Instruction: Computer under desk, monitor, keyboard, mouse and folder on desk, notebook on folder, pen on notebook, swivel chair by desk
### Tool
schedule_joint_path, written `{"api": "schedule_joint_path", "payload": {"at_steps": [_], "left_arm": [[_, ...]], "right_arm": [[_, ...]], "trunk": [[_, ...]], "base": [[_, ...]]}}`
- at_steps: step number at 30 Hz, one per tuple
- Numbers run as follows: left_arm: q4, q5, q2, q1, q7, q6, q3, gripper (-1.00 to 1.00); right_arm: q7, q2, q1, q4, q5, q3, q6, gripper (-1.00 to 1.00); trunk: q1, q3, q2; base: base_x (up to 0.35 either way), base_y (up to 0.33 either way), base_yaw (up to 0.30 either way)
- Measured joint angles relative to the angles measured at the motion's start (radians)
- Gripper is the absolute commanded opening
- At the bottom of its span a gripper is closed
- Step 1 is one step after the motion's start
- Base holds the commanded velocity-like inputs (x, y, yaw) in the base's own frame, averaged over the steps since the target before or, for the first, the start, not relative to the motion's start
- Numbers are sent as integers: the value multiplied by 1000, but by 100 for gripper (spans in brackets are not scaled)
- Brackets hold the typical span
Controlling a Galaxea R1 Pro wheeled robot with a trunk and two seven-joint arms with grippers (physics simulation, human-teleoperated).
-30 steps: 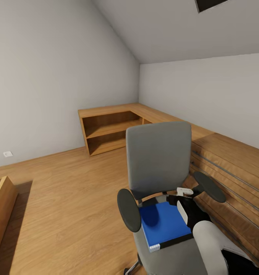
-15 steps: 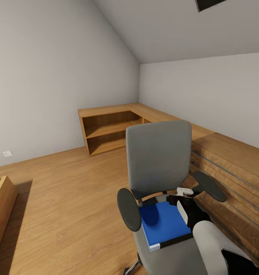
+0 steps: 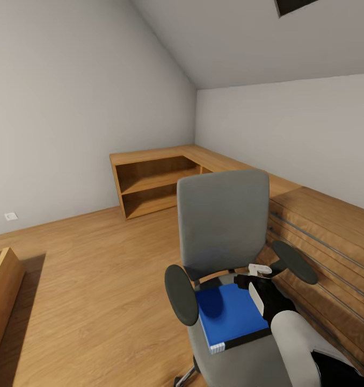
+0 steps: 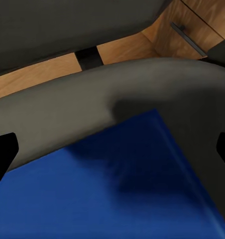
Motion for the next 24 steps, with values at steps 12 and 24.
{"api": "schedule_joint_path", "payload": {"at_steps": [12,24], "left_arm": [[-2,1,0,0,3,2,1,100],[-3,0,0,0,-1,0,1,100]], "right_arm": [[0,-3,0,0,1,0,0,100],[-3,-5,0,-4,23,0,1,100]], "trunk": [[27,-22,-49],[27,-22,-49]], "base": [[0,0,0],[0,0,0]]}}
